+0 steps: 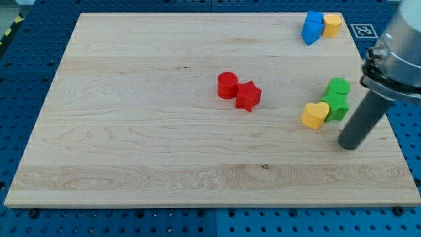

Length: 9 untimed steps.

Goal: Move the yellow heart to the bottom of yellow hexagon

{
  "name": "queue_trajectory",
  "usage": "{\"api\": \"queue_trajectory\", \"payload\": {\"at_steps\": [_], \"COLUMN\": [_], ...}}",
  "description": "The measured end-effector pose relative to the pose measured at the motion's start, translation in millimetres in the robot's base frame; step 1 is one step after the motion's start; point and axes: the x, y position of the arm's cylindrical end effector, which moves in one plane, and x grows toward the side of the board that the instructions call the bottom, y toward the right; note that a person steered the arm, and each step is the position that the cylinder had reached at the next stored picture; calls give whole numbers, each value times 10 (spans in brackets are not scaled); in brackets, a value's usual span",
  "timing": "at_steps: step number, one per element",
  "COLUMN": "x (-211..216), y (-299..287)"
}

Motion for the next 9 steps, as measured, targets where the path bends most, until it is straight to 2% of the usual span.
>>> {"api": "queue_trajectory", "payload": {"at_steps": [1,3,5,7,8,9], "x": [-251,-90,-531,-529,-897,-1044], "y": [-72,-127,-448,-496,-511,-511]}}
